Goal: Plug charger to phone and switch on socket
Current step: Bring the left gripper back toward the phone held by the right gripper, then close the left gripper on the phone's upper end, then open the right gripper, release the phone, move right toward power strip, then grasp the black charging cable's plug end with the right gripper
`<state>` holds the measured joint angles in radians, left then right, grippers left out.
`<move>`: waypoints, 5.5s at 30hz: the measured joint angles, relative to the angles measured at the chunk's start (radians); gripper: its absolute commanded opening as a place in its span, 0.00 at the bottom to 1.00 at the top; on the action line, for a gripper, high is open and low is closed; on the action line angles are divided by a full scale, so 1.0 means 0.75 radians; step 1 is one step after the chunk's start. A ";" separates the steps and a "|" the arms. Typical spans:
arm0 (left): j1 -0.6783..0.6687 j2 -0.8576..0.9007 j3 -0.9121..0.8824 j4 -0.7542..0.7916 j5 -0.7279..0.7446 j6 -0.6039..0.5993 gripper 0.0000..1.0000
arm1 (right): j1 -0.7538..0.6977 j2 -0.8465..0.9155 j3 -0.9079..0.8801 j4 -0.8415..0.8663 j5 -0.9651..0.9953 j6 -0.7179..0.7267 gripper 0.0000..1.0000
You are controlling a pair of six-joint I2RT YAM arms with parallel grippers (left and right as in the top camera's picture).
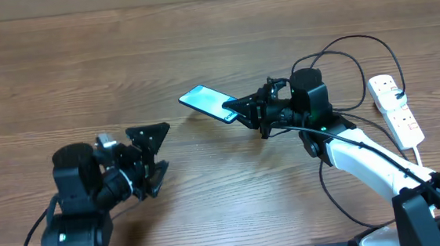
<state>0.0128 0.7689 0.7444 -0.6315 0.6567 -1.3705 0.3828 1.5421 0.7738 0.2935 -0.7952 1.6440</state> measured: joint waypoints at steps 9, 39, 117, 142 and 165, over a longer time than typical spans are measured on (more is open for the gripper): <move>-0.019 0.362 -0.002 0.297 0.142 -0.060 0.83 | 0.095 0.000 0.000 0.001 0.014 -0.005 0.04; -0.163 0.704 -0.007 0.704 0.216 -0.190 0.58 | 0.200 0.000 0.000 0.039 0.027 0.363 0.04; -0.040 0.718 -0.023 0.346 -0.123 0.298 0.04 | 0.241 -0.013 0.008 -0.217 0.190 -0.025 0.84; -0.040 0.718 -0.024 0.318 0.393 1.024 0.04 | -0.379 -0.025 0.073 -1.018 0.810 -1.536 0.99; -0.040 0.718 -0.024 0.379 0.387 1.002 0.04 | -0.397 0.072 0.042 -1.024 1.323 -1.600 0.72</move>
<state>-0.0170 1.3075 0.7265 -0.3470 0.9466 -0.6189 0.0849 1.5963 0.8055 -0.4744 0.1970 0.4438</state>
